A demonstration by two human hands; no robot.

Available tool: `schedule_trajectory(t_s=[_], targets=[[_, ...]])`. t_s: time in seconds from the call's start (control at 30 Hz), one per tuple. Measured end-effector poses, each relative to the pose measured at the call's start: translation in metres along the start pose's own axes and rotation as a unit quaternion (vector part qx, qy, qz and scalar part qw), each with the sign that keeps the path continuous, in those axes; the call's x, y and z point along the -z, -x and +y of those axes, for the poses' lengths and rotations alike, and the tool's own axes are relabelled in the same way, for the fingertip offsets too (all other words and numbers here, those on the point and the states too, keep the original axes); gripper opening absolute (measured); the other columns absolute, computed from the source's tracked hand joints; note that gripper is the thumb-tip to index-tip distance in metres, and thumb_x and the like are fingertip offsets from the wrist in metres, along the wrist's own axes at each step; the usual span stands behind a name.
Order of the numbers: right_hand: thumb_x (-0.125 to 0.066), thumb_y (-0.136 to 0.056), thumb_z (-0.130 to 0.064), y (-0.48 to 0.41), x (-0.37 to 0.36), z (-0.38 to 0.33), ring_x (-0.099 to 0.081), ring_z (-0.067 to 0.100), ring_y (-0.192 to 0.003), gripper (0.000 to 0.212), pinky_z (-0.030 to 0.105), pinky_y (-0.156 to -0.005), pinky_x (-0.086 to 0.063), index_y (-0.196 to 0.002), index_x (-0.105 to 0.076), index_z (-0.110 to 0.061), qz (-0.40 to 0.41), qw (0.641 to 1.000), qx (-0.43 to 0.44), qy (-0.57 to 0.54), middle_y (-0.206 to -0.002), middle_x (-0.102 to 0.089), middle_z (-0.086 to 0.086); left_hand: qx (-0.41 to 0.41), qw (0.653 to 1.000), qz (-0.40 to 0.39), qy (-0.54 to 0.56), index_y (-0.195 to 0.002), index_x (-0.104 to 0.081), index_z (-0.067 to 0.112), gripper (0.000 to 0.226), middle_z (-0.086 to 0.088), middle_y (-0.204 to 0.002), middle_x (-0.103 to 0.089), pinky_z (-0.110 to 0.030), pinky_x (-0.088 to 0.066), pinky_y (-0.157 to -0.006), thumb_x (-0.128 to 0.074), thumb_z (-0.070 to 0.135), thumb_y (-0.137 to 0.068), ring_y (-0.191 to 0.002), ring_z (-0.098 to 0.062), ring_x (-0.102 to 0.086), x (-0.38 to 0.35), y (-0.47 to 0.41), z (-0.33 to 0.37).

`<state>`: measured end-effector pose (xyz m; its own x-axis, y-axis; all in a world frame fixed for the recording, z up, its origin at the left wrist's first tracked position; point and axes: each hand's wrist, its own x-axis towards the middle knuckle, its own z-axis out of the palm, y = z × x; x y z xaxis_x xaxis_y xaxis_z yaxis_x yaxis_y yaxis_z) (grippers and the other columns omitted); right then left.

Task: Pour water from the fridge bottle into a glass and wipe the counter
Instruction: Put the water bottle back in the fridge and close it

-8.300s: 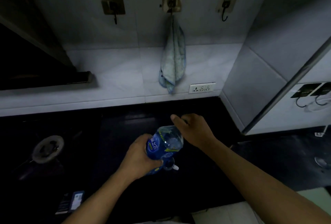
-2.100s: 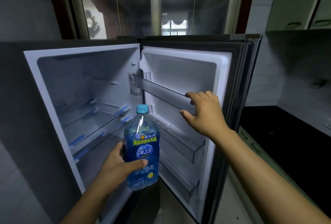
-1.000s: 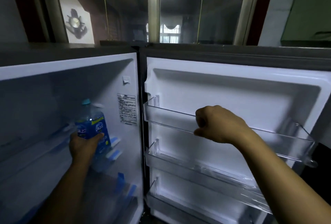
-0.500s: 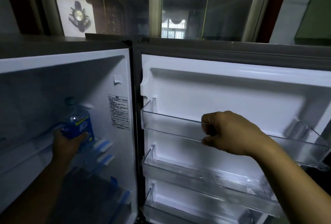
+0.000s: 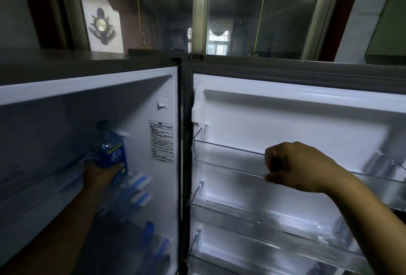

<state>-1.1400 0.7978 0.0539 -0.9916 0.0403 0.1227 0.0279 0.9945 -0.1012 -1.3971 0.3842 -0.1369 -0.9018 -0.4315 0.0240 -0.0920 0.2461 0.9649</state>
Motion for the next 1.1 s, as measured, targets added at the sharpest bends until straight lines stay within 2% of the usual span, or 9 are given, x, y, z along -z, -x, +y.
schedule_trajectory(t_s=[0.1,0.17,0.33,0.53,0.63,0.7,0.8,0.93,1.1], targets=[[-0.072,-0.077,-0.043,0.005,0.0,-0.008,-0.06,0.009,-0.064,0.023,0.037,-0.066,-0.055,-0.072,-0.055,-0.028,0.002,1.0,-0.016,0.006,-0.069,-0.063,-0.007,0.048,0.999,0.019,-0.011,-0.143,-0.033,-0.009,0.097,-0.03,-0.146,-0.044,-0.05,-0.043,-0.106,-0.089,0.022,-0.07,-0.132,-0.044,-0.047,0.0,0.015,0.017],[-0.071,-0.076,-0.044,0.009,-0.001,-0.013,-0.061,0.01,-0.065,0.023,0.037,-0.066,-0.056,-0.072,-0.055,-0.029,0.004,1.0,-0.027,0.007,-0.069,-0.063,-0.007,0.037,0.999,0.029,-0.017,-0.14,-0.042,-0.003,0.102,-0.028,-0.143,-0.048,-0.053,-0.045,-0.105,-0.087,0.038,-0.058,-0.129,-0.046,-0.049,0.003,0.026,0.028],[-0.069,-0.077,-0.043,0.018,-0.006,-0.03,-0.057,0.012,-0.07,0.022,0.033,-0.061,-0.05,-0.073,-0.053,-0.029,0.021,0.999,-0.038,0.016,-0.074,-0.06,-0.008,-0.114,0.98,0.115,0.112,-0.121,-0.053,0.01,0.057,-0.021,-0.124,-0.058,-0.044,-0.051,-0.097,-0.077,0.024,-0.071,-0.11,-0.036,-0.059,-0.003,0.108,0.068],[-0.064,-0.082,-0.053,0.042,-0.01,-0.058,-0.058,0.022,-0.078,0.027,0.03,-0.061,-0.045,-0.083,-0.053,-0.029,0.073,0.996,-0.029,0.032,-0.082,-0.06,-0.008,-0.366,0.923,-0.041,0.112,-0.11,-0.055,0.025,0.032,0.0,-0.118,-0.055,-0.022,-0.044,-0.091,-0.073,0.019,-0.085,-0.106,-0.013,-0.053,-0.005,0.254,0.129],[-0.058,-0.089,-0.054,0.072,-0.011,-0.063,-0.062,0.029,-0.086,0.033,0.034,-0.068,-0.047,-0.101,-0.053,-0.023,0.117,0.988,-0.013,0.1,-0.096,-0.065,0.002,-0.492,0.859,-0.143,0.012,-0.118,-0.056,0.022,0.037,0.005,-0.123,-0.052,-0.008,-0.034,-0.097,-0.07,0.034,-0.086,-0.115,-0.006,-0.046,-0.007,0.296,0.149],[-0.055,-0.09,-0.053,0.103,-0.009,-0.056,-0.063,0.029,-0.09,0.035,0.034,-0.066,-0.042,-0.106,-0.049,-0.021,0.136,0.984,-0.015,0.118,-0.1,-0.064,0.003,-0.55,0.807,-0.205,-0.064,-0.126,-0.054,0.023,0.05,0.007,-0.127,-0.051,-0.014,-0.033,-0.102,-0.066,0.05,-0.085,-0.121,-0.006,-0.042,-0.01,0.316,0.156],[-0.051,-0.092,-0.054,0.151,-0.002,-0.044,-0.061,0.026,-0.092,0.037,0.034,-0.065,-0.04,-0.11,-0.047,-0.023,0.155,0.982,-0.001,0.106,-0.104,-0.06,0.001,-0.565,0.767,-0.27,-0.142,-0.125,-0.054,0.03,0.057,0.013,-0.124,-0.053,-0.026,-0.038,-0.1,-0.061,0.066,-0.081,-0.12,-0.007,-0.042,-0.018,0.346,0.16],[-0.049,-0.094,-0.05,0.219,0.014,-0.032,-0.055,0.013,-0.087,0.034,0.03,-0.073,-0.051,-0.121,-0.05,-0.029,0.213,0.969,0.119,-0.033,-0.109,-0.05,-0.007,-0.586,0.756,-0.257,-0.138,-0.104,-0.06,0.031,0.046,0.016,-0.102,-0.059,-0.033,-0.042,-0.093,-0.062,0.067,-0.075,-0.102,-0.01,-0.051,-0.02,0.389,0.162],[-0.064,-0.091,-0.027,0.274,0.02,-0.01,-0.057,0.02,-0.095,0.02,0.03,-0.08,-0.049,-0.099,-0.066,-0.009,0.366,0.889,0.23,-0.149,-0.102,-0.057,0.004,-0.571,0.769,-0.25,-0.142,-0.095,-0.059,0.027,0.049,0.014,-0.094,-0.057,-0.03,-0.045,-0.086,-0.068,0.068,-0.07,-0.097,-0.011,-0.053,-0.003,0.412,0.157]])
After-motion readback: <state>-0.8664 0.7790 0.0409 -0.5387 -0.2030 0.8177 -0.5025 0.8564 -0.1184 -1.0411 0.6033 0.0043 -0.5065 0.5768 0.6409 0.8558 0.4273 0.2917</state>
